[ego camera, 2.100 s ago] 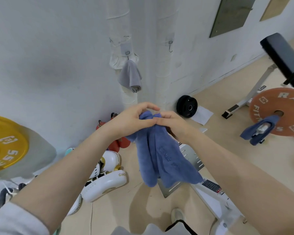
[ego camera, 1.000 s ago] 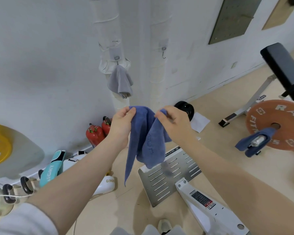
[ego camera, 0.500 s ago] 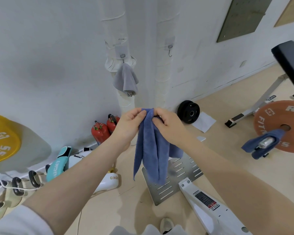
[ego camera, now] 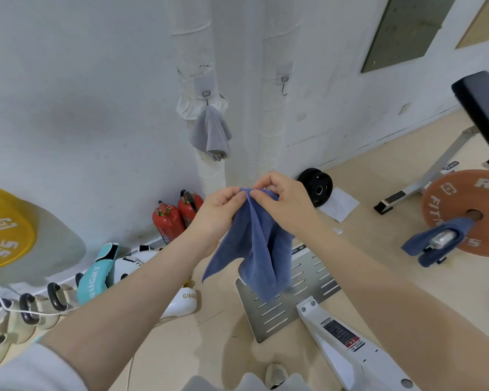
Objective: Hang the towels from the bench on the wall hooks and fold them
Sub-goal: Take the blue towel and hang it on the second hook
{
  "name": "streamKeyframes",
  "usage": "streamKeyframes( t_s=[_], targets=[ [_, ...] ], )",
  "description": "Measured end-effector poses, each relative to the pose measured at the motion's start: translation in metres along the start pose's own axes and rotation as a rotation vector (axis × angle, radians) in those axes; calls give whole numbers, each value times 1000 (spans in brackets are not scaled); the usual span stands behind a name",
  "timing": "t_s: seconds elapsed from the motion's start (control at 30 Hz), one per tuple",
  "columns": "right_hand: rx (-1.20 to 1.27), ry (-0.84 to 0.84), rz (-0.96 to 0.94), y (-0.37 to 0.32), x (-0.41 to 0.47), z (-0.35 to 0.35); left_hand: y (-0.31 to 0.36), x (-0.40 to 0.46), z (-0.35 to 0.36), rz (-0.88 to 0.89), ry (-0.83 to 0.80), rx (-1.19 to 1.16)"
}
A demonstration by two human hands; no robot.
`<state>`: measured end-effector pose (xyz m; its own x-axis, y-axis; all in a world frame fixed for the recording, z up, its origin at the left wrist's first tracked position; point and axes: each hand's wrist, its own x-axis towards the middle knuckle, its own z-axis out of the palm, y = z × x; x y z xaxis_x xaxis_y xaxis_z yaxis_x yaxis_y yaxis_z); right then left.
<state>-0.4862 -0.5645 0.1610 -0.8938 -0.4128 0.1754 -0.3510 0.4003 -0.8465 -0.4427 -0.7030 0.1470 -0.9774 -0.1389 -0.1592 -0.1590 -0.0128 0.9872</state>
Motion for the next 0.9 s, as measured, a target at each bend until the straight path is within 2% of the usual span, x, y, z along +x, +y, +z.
streamKeyframes(
  t_s=[0.13, 0.33, 0.73, 0.9],
  targets=[
    [-15, -2, -34, -3, -1, 3, 0, -2, 5, 7, -29, -62],
    [-12, 146, 21, -2, -1, 9, -3, -5, 8, 27, -73, -184],
    [-96, 121, -48, -8, 0, 4, 5, -3, 3, 7, -134, -219],
    [-95, 167, -10, -7, 3, 2, 11, -8, -3, 141, -197, -27]
  ],
)
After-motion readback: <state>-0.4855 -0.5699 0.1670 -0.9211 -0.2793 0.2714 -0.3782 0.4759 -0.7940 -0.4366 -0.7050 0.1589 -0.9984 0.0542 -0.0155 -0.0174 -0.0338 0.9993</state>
